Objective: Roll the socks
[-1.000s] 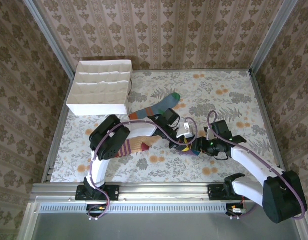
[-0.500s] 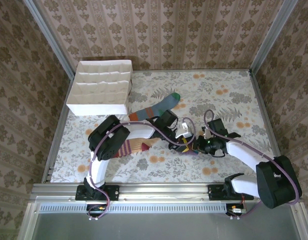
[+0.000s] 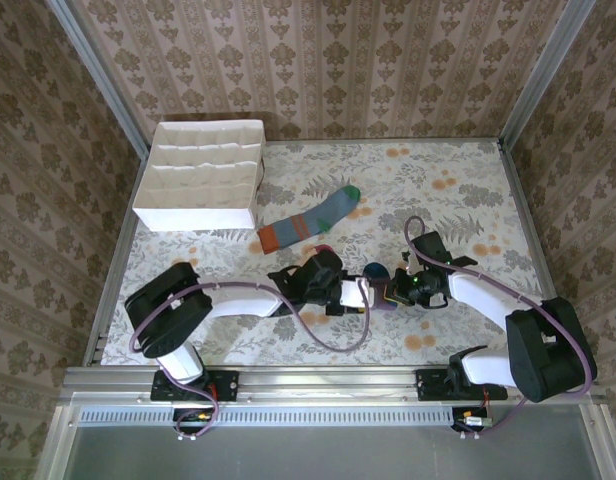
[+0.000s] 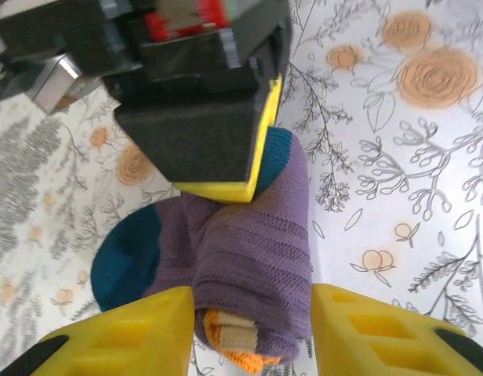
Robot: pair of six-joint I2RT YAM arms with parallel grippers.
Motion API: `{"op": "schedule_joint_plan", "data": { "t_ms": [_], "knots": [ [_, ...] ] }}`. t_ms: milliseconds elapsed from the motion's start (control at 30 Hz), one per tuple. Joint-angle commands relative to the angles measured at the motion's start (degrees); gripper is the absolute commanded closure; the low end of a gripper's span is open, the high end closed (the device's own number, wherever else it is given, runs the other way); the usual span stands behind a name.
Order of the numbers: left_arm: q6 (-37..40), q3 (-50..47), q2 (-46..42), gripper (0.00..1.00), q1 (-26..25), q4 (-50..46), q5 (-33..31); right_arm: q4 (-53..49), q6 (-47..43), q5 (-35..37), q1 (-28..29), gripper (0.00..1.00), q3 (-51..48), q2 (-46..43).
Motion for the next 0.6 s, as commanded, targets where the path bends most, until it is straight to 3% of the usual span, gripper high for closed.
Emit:
{"op": "schedule_joint_plan", "data": {
  "t_ms": [0, 400, 467, 533, 567],
  "knots": [
    [10.3, -1.2, 1.4, 0.63, -2.8, 6.1, -10.8, -5.0, -1.4, 5.6, -0.3, 0.94, -0.1, 2.1],
    [12.8, 3.7, 12.0, 0.62, -4.5, 1.5, -12.0, -6.0, -2.2, 3.7, -0.3, 0.95, 1.5, 4.0],
    [11.4, 5.8, 13.1, 0.69, -4.5, -3.1, -12.3, -6.2, -2.4, 3.2, -0.3, 0.93, 1.9, 3.8],
    [9.3, 8.7, 13.6, 0.87, -4.0, -9.7, -10.8, -5.4, -2.5, 2.1, -0.3, 0.86, 2.0, 2.8],
    [7.6, 10.0, 13.4, 0.95, -3.4, -12.6, -8.2, -4.8, -2.4, 1.6, -0.3, 0.77, 1.8, 1.8]
  ]
}}
